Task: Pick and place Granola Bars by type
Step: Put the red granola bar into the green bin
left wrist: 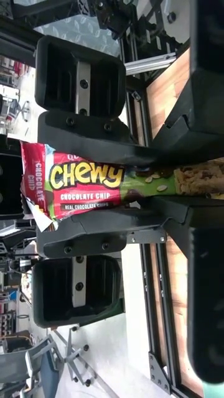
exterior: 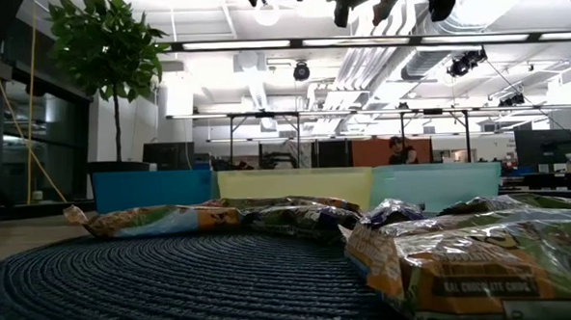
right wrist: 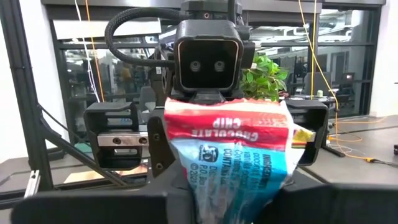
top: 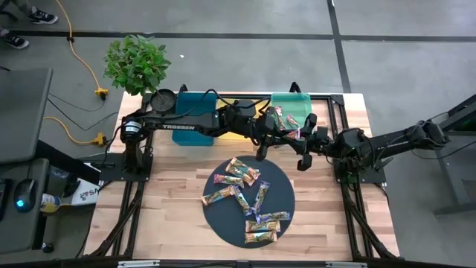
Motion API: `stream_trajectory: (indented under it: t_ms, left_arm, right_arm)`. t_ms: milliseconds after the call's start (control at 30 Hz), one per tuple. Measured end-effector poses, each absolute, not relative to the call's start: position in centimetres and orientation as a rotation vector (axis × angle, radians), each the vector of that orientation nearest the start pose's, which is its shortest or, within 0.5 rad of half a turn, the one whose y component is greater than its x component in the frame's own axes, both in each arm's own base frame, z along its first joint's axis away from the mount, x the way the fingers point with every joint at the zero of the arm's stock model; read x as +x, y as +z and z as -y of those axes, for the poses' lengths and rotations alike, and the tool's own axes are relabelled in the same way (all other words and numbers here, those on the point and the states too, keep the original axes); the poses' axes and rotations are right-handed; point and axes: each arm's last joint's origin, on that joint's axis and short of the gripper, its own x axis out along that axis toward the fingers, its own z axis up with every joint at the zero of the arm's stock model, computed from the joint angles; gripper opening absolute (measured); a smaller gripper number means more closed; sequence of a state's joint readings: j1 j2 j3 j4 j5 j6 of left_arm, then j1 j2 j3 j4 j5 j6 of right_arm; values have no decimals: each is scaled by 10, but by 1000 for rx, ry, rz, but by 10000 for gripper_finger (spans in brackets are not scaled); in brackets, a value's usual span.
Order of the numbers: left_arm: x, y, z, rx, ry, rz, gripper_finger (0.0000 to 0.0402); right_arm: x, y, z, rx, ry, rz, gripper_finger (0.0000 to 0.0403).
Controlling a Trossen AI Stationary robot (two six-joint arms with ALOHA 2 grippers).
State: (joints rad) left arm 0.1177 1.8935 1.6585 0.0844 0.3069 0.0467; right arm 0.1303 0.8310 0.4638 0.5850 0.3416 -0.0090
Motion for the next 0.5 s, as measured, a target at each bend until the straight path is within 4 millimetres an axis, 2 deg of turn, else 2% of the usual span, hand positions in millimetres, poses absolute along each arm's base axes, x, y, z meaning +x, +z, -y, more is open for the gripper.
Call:
stream_trajectory:
  t_ms: [500]
  left_arm:
    - [448,342,-44,16,-189,-141,66]
  right_arm:
    - [184,289,-14,29,-213,232,71]
